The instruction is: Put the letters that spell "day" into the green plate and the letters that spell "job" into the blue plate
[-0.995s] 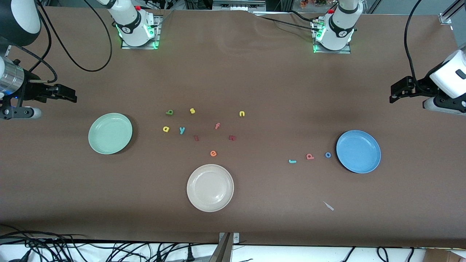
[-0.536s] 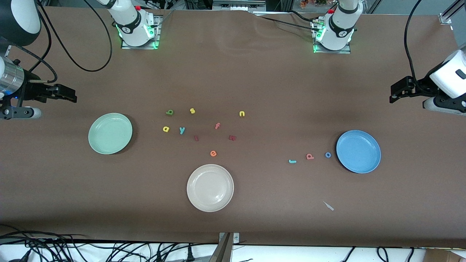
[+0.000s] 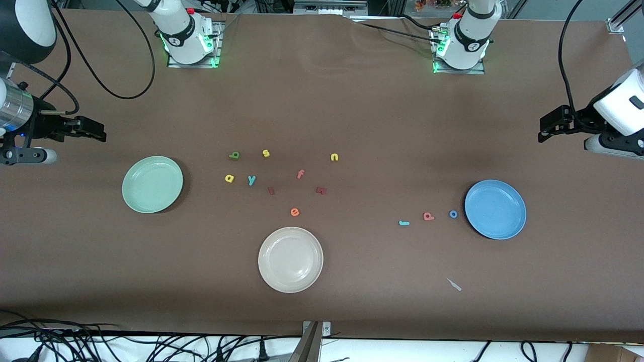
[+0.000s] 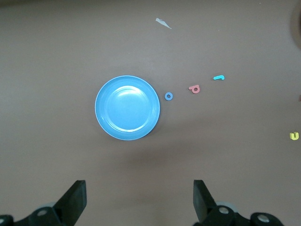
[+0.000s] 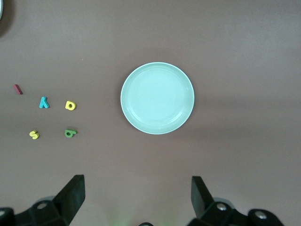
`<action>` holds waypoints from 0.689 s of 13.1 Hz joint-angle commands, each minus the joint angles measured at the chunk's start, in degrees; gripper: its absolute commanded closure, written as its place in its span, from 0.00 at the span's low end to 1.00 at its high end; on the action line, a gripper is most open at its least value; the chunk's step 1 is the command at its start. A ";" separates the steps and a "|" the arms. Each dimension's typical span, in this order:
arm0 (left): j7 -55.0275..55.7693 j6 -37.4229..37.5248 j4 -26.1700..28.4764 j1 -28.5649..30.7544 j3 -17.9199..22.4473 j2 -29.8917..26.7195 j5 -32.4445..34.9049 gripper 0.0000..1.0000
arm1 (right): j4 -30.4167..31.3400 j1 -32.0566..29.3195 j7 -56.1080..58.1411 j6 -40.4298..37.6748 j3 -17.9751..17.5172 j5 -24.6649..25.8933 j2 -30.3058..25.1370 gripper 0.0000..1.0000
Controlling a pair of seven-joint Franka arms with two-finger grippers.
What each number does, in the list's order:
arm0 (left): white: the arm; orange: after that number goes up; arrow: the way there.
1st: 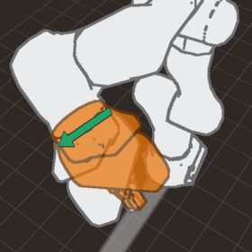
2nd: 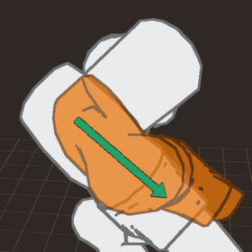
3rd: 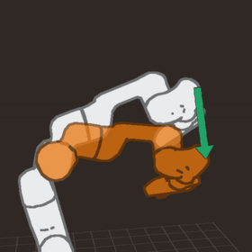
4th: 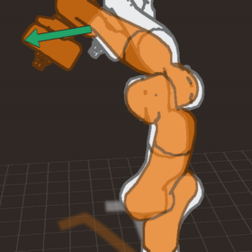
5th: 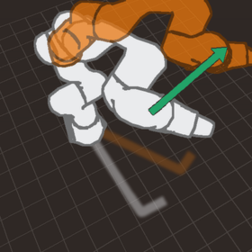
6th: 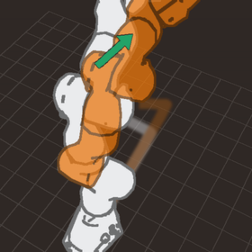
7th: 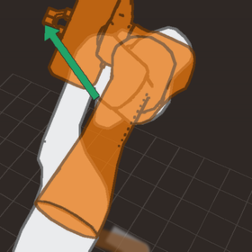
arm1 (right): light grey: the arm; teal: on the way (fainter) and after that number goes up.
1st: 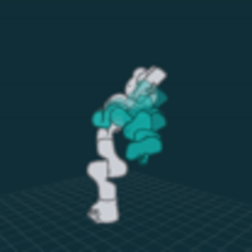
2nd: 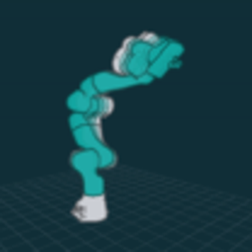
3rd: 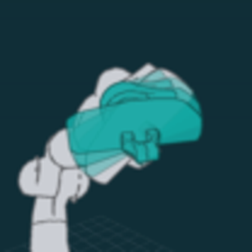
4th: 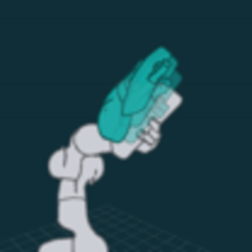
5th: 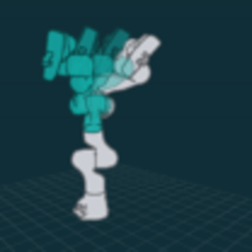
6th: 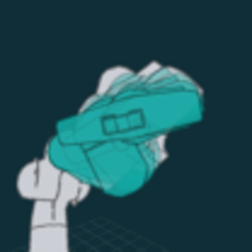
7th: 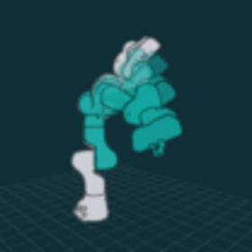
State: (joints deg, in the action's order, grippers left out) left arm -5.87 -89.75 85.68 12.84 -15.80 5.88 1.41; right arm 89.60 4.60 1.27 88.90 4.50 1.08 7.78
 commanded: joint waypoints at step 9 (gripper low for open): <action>0.42 -2.35 -1.39 -2.46 -0.29 2.20 1.40 0.00 | -0.48 -0.64 1.10 -0.57 -0.29 -0.82 0.04 0.00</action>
State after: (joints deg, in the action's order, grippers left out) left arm -5.89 -90.87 85.68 11.95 -15.98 6.55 1.40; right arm 89.60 4.60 1.27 88.90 4.51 1.08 7.79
